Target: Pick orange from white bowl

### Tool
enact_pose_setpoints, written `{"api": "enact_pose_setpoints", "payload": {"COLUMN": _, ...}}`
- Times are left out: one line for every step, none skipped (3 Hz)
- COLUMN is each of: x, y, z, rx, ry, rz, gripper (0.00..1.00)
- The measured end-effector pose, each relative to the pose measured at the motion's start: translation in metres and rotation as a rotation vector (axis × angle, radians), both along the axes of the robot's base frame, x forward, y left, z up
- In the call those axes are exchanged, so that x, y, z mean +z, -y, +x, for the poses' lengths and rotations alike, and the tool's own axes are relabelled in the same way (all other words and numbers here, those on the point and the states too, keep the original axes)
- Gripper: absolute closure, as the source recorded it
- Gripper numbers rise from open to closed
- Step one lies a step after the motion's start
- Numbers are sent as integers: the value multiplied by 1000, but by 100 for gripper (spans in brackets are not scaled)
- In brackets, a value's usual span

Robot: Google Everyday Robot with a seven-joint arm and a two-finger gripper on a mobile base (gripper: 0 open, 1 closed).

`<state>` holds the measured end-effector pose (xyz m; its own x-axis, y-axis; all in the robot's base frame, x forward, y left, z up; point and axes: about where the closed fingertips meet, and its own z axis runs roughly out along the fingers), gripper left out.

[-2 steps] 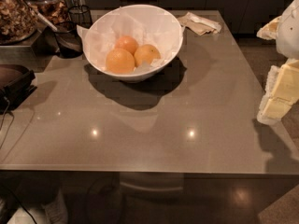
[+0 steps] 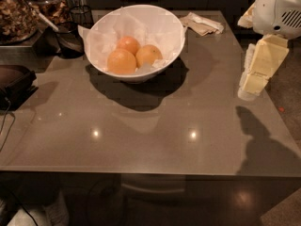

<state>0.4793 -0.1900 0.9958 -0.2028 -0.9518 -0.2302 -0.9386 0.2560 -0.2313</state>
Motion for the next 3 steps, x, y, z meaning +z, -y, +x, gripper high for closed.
{"api": "enact_pose_setpoints", "payload": {"x": 1, "y": -2, "z": 3, "rx": 3, "ry": 14, "rz": 5, "gripper": 0}}
{"api": "enact_pose_setpoints", "payload": {"x": 2, "y": -14, "z": 19, "rx": 41, "ry": 38, "rz": 31, "gripper": 0}}
{"api": "enact_pose_setpoints", "payload": {"x": 8, "y": -36, "z": 52, "rx": 103, "ry": 47, "rz": 32, "gripper": 0}}
